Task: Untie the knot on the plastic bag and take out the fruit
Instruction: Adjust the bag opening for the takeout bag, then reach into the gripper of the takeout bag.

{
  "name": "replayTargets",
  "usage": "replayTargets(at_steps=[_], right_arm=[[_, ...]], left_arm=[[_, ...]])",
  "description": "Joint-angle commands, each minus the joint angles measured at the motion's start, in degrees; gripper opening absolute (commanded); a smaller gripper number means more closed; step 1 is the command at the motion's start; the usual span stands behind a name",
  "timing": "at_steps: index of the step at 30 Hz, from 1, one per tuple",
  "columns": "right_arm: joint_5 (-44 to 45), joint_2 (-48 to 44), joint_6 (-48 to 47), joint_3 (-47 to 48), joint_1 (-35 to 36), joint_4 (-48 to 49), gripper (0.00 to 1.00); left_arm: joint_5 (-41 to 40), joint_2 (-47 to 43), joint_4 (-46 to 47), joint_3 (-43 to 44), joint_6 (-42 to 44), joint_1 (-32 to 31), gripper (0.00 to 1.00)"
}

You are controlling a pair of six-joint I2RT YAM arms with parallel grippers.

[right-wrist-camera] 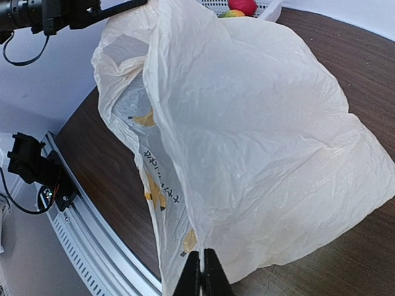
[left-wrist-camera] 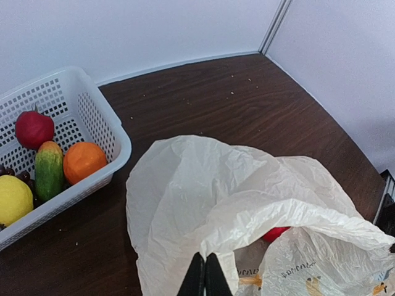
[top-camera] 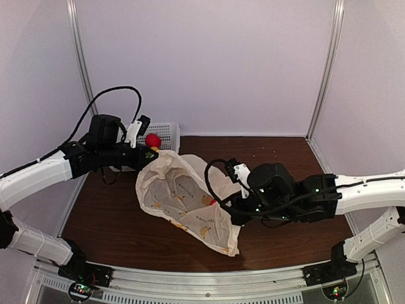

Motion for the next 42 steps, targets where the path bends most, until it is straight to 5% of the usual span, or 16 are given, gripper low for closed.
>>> replayTargets(at_steps=[1,9,15,24,30,31,35,38,42], right_arm=[[5.51,2.00,-4.01,5.44,-2.80,-3.07,0.00],[3.13,9.31,-17.23,20.19,-17.04,-2.96,0.00],[0.32,12.09,-24.77,31.72,-18.36,-2.80,0.00],[-11.22,3.82,-18.87,9.29,-16.80,4.65,0.00],[-19.57,0.93,-14.88,0.62,-12.33,4.89,0.00],[-20.32,1.09,-14.84,0.72,-11.59,4.56,0.00],[-19.79,2.18,-14.14,1.90,-9.67,5.00,0.00],[-17.76,3.07,-11.95,2.88,-9.52,7.61,0.00],[-13.76,4.48,-8.60,4.32,-9.53,10.11,0.00]], left_arm=[[-1.67,1.58,2.74,2.36,-2.30,2.52,0.00],[-1.72,2.58,5.35,6.67,-4.72,6.61,0.00],[-4.42,-3.57,7.50,5.79,-4.55,6.86,0.00],[-2.76,-21.73,6.86,-16.52,-7.35,6.86,0.00],[3.27,-26.35,-0.02,-21.52,-9.47,6.77,0.00],[3.72,-26.77,-0.84,-20.97,-9.18,6.77,0.06],[4.18,-28.19,-4.49,-16.47,-7.51,6.69,0.57],[6.34,-29.01,-5.50,-12.65,-6.93,6.28,0.68],[8.60,-30.48,-5.88,-10.42,-6.85,2.84,0.70]])
